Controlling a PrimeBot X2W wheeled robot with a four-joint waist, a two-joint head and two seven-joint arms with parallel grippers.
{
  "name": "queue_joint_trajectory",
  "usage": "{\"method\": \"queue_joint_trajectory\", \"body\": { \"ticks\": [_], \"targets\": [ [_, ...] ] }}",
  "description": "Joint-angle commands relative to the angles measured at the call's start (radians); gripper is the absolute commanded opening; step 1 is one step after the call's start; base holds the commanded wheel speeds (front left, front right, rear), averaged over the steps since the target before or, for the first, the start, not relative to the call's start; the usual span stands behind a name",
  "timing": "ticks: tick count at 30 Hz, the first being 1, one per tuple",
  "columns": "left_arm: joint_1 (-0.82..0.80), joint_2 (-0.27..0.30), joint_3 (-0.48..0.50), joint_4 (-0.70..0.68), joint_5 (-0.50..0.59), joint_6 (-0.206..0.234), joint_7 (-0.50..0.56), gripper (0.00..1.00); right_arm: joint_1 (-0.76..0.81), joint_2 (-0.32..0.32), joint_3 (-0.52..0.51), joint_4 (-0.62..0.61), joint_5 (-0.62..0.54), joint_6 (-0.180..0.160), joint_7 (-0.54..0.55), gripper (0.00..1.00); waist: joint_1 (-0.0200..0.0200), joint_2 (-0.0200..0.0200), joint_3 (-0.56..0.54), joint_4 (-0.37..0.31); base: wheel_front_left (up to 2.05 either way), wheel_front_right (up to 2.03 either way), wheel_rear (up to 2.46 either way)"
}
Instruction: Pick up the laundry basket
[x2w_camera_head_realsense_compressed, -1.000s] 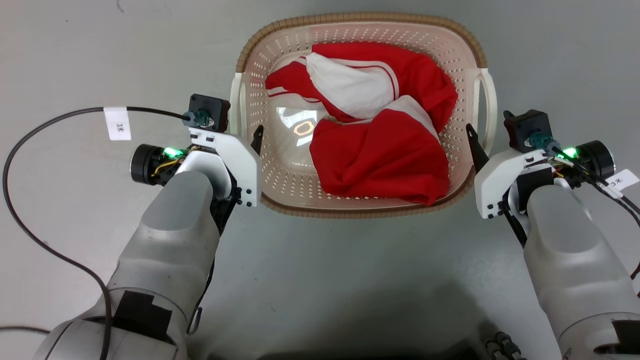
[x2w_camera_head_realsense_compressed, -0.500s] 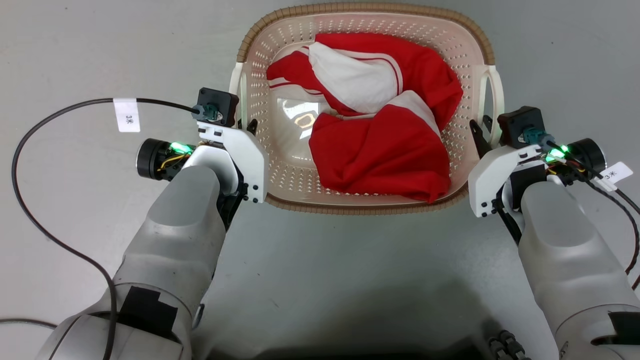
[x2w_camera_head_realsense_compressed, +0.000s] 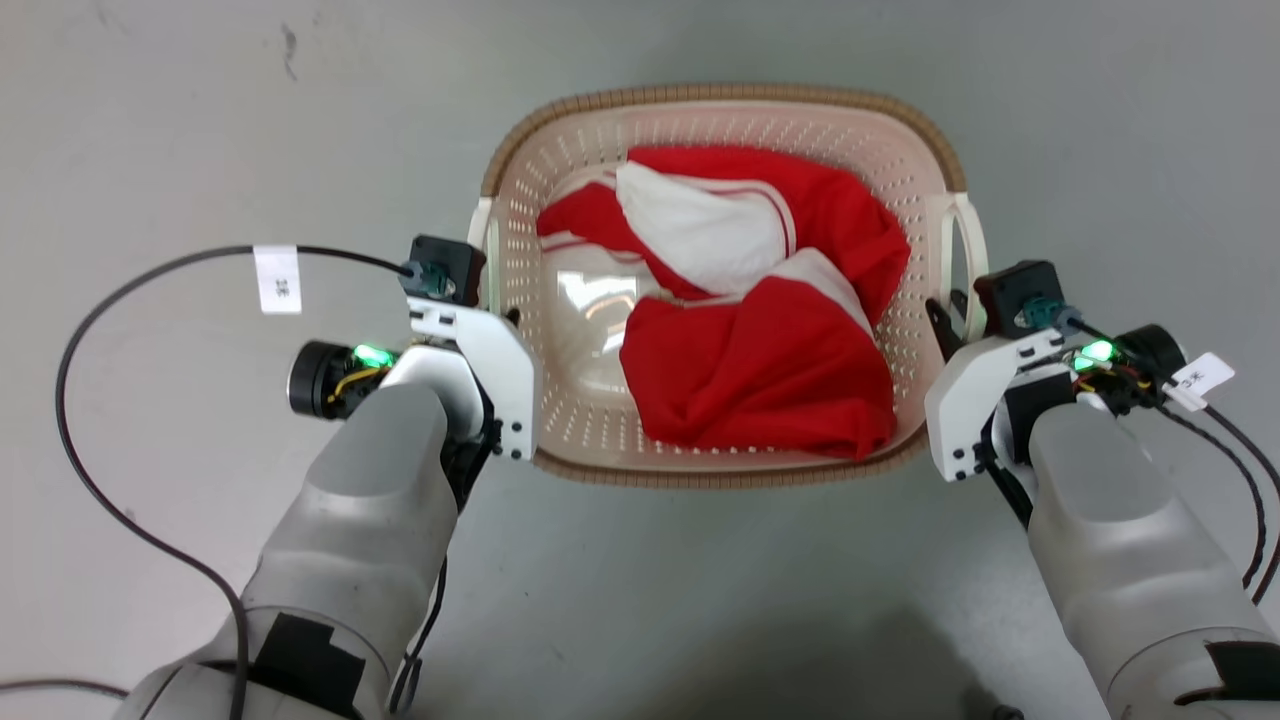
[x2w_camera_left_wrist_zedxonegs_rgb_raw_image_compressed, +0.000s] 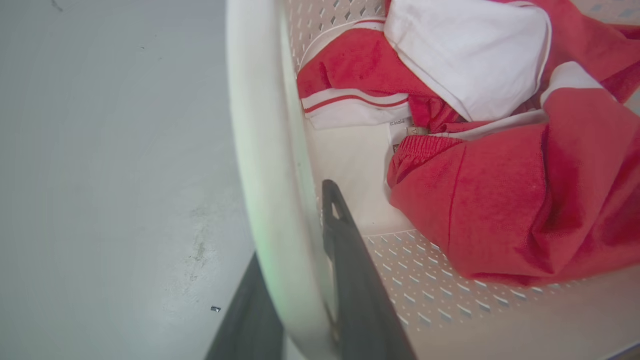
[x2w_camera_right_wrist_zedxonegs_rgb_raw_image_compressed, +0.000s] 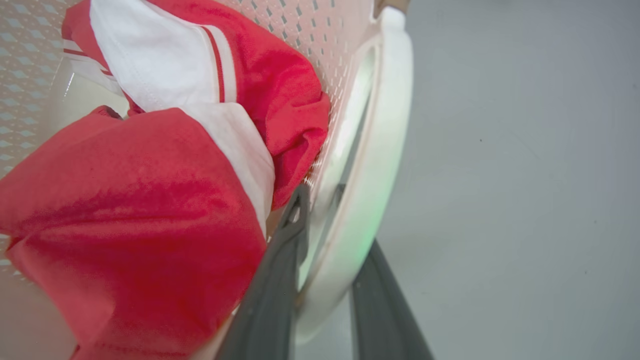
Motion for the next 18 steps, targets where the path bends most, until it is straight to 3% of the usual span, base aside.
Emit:
{"method": "queue_joint_trajectory", "body": {
  "ticks": [1,18],
  "targets": [
    [0.015,0.008,-0.007,0.002,0.000,-0.002,0.006,0.00,0.009,-0.016,0.006,0.001,0.000,-0.002,0.003,0.00,0.0000,0.0000,-0.029,0.002,0.00,0.00,0.00],
    [0.158,0.000,-0.081,0.001,-0.125,-0.003,0.112,0.00,0.142,-0.014,0.162,0.020,0.153,-0.002,0.116,0.00,0.0000,0.0000,-0.292,0.006,0.00,0.00,0.00]
  ]
}}
